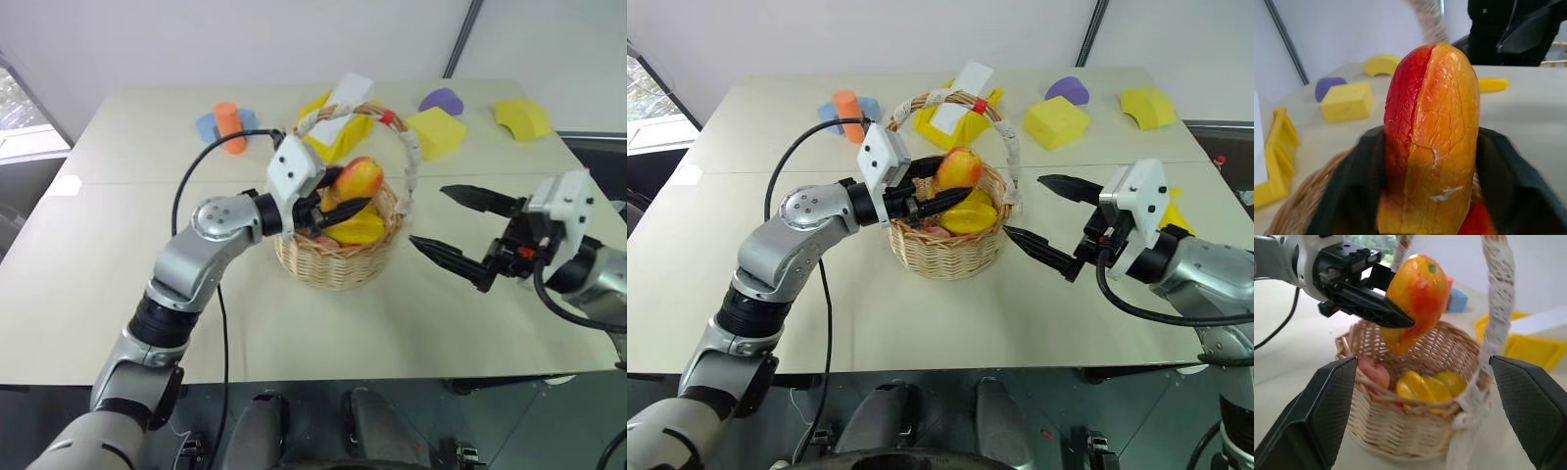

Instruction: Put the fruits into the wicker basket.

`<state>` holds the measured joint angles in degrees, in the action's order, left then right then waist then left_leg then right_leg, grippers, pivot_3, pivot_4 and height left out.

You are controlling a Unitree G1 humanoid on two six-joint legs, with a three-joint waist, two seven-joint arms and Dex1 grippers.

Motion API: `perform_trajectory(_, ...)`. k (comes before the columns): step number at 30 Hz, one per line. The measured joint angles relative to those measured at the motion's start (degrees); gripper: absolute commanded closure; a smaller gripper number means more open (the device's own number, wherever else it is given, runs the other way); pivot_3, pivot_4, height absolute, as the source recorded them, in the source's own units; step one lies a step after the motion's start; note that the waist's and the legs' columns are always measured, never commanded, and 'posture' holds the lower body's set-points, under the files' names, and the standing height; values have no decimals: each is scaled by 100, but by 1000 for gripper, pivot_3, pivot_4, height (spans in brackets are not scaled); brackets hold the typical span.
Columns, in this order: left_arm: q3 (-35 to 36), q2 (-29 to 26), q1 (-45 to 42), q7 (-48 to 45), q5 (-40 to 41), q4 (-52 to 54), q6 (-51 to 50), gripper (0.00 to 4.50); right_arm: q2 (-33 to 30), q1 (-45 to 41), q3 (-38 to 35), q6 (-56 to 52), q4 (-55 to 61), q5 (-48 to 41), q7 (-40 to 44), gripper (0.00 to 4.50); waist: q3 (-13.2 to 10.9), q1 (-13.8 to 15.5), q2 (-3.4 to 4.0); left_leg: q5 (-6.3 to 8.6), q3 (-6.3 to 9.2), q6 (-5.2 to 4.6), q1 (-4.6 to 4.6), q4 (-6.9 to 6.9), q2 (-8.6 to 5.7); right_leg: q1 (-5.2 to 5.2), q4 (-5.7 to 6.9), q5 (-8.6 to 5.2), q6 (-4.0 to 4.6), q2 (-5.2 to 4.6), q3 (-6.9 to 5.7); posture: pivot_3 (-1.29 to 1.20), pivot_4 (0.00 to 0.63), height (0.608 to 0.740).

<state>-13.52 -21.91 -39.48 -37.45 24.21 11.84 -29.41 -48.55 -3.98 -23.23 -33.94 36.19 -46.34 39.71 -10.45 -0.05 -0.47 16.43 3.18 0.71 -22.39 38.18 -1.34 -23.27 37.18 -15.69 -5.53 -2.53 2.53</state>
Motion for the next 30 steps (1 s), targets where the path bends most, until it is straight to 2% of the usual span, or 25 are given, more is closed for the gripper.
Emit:
perform_trajectory(1, 2, 24, 1, -72, 4, -14, 7, 47, 33, 107, -74, -22, -5, 4, -72, 0, 0, 13, 0, 0, -1, 0, 0, 0, -2, 1, 0, 0, 0, 0, 0, 0, 150, 740)
perform_trajectory(5, 215, 215, 101, -265, 257, 6, -10, 47, 42, 318, -254, -22, -497, 467, -417, 0, 0, 39, 0, 0, -4, 0, 1, 4, -5, 4, -1, 1, -1, -2, 1, 0, 150, 740)
perform_trajectory(11, 356, 251, 585, -635, 792, 474, -181, 47, 54, 135, -310, 19, -2720, 1747, -1353, 0, 1, 57, 3, -1, -8, 2, 1, 2, -6, 1, 0, 0, 0, -2, 11, 0, 150, 740)
perform_trajectory(17, -22, 182, 840, -641, 532, 744, -231, 47, 42, -668, 334, 988, -5178, 2997, -1612, 0, 7, -2, 21, -2, -28, 2, 11, 0, -6, 2, 6, 0, 0, 4, 19, 0, 150, 740)
perform_trajectory(19, -80, 169, 868, -618, 389, 745, -224, 47, 34, -1235, 512, 1451, -6085, 3315, -1680, 0, 8, -83, 22, -2, -40, 2, 16, 1, -5, 2, 7, 1, -2, 5, 26, 0, 150, 740)
perform_trajectory(26, -129, 221, 905, -587, 272, 774, -221, 47, -24, -2357, 777, 2491, -8248, 3932, -1736, 0, 10, -90, 26, -2, -42, 2, 19, -2, -2, 4, 6, 1, -1, 9, 29, 0, 150, 740)
perform_trajectory(29, -129, 233, 904, -590, 249, 776, -221, 0, -25, -2632, 821, 2768, -8772, 3991, -1633, 857, 10, -91, 26, -2, -42, 2, 20, -1, -3, 5, 5, 1, -2, 9, 30, 0, 150, 740)
perform_trajectory(30, -129, 238, 904, -593, 246, 776, -221, 0, -24, -2676, 829, 2854, -8885, 3995, -1567, 1343, 10, -92, 26, -2, -42, 2, 20, -1, -3, 5, 6, 1, -2, 9, 30, 0, 150, 740)
